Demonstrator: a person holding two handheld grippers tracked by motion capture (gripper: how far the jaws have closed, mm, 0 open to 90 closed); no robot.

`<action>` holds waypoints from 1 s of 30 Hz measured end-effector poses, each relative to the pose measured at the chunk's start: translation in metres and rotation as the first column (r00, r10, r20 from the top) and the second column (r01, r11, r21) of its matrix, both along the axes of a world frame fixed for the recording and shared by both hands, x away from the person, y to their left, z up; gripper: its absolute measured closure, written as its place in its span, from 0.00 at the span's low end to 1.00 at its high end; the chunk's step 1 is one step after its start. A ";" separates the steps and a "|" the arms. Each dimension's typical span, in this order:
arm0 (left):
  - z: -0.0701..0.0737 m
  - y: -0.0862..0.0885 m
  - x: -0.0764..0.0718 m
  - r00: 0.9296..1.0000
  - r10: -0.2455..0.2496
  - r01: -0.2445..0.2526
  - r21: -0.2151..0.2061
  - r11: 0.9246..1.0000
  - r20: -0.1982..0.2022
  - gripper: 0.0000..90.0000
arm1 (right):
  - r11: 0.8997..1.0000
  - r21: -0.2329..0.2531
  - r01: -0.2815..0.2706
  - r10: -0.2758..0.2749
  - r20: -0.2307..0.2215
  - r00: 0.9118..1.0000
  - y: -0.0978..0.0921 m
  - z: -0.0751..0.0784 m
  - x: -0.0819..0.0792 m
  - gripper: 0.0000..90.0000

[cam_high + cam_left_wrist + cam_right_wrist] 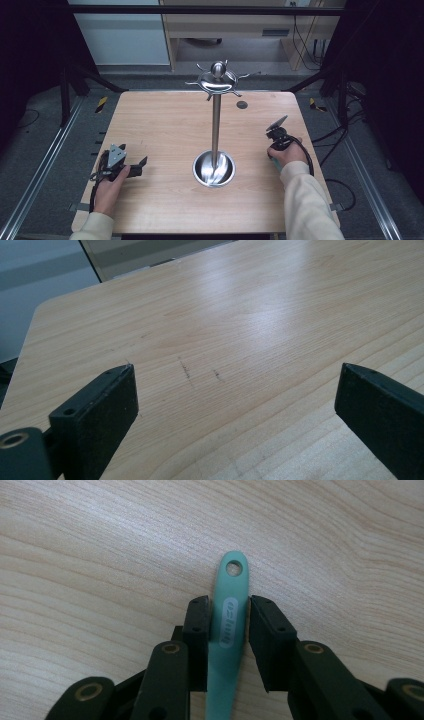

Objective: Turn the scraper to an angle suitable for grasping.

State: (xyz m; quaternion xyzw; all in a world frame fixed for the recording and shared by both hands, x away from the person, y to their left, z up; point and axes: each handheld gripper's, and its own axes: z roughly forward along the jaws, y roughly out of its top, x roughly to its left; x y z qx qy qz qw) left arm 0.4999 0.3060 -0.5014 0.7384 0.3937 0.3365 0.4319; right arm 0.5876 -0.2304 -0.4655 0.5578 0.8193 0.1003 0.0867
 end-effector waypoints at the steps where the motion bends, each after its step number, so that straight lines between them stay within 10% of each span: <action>1: 0.000 0.000 0.000 1.000 0.000 0.000 0.000 1.000 0.000 0.04 | 1.000 0.000 0.002 -0.002 0.000 1.000 0.001 0.000 0.000 0.79; 17: 0.000 0.000 0.000 1.000 -0.003 0.003 0.000 1.000 -0.003 0.04 | 1.000 0.009 0.022 -0.022 0.024 0.999 0.002 0.003 -0.001 0.82; 30: 0.000 0.000 0.000 1.000 -0.004 0.004 0.005 1.000 -0.005 0.04 | 0.998 0.038 -0.052 0.047 0.121 0.992 0.003 0.054 -0.017 0.83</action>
